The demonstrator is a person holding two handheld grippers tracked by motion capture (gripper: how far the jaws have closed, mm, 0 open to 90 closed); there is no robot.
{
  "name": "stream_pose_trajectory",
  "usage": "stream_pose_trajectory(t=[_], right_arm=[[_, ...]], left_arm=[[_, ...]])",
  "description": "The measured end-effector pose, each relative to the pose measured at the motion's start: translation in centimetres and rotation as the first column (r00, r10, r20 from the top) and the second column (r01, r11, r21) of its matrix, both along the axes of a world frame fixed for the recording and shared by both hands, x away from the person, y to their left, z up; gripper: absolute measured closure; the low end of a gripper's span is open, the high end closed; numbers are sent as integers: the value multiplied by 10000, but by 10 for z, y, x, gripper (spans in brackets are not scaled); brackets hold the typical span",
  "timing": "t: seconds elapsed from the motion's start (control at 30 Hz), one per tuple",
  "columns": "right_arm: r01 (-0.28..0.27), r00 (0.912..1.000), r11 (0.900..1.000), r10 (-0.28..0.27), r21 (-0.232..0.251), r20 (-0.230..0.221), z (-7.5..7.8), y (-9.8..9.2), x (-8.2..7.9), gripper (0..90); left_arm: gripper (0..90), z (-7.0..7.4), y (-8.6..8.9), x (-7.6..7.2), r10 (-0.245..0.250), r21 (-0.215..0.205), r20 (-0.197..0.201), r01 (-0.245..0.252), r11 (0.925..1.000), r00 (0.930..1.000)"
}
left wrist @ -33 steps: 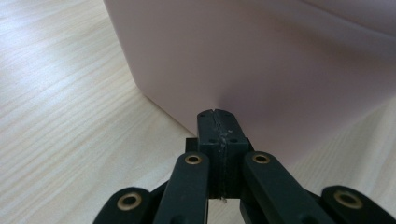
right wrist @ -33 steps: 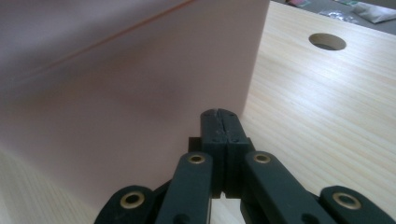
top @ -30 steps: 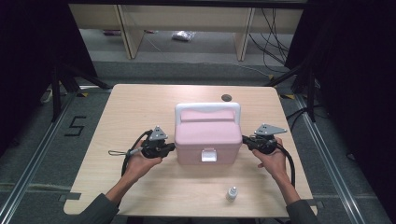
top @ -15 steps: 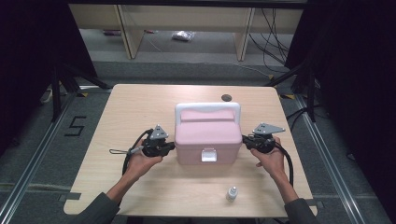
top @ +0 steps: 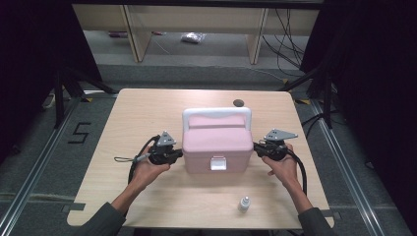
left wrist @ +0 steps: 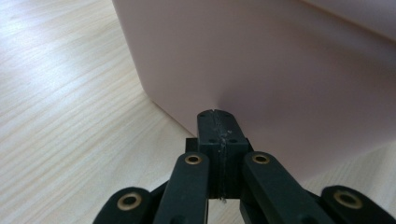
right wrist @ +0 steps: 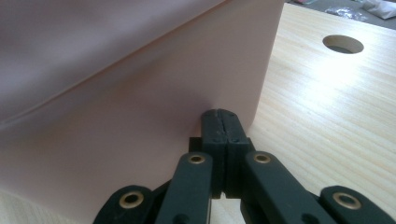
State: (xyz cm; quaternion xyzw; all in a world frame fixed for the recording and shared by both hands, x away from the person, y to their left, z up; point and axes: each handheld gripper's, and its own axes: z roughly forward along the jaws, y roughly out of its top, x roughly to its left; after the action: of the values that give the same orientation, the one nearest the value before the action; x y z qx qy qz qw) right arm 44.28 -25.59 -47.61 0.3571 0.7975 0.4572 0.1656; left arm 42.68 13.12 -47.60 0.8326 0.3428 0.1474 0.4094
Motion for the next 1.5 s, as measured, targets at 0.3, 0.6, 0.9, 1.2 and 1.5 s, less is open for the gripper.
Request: stream_pose_trajectory(t=[0.3,0.6,0.9,1.2,1.5], right_arm=[[-36,10000,10000,36,-64,-14,1,5,4,900],[-60,10000,9998,61,-172,32,2,5,5,900],[145,9998,9999,-145,-77,-115,1,8,5,900],[117,9998,9997,-114,-216,148,2,10,9,900],[260,9997,9997,-260,-24,-29,1,12,11,900]], left_arm=[[897,0,3,1,96,-23,-19,-96,10000,10000],[898,-1,3,2,52,-65,-61,-53,10000,10000],[898,-1,4,5,151,-100,-181,-152,9998,9997],[898,-2,5,12,269,-194,-245,-273,9994,9993],[899,-2,7,17,295,-368,-495,-314,9988,9983]])
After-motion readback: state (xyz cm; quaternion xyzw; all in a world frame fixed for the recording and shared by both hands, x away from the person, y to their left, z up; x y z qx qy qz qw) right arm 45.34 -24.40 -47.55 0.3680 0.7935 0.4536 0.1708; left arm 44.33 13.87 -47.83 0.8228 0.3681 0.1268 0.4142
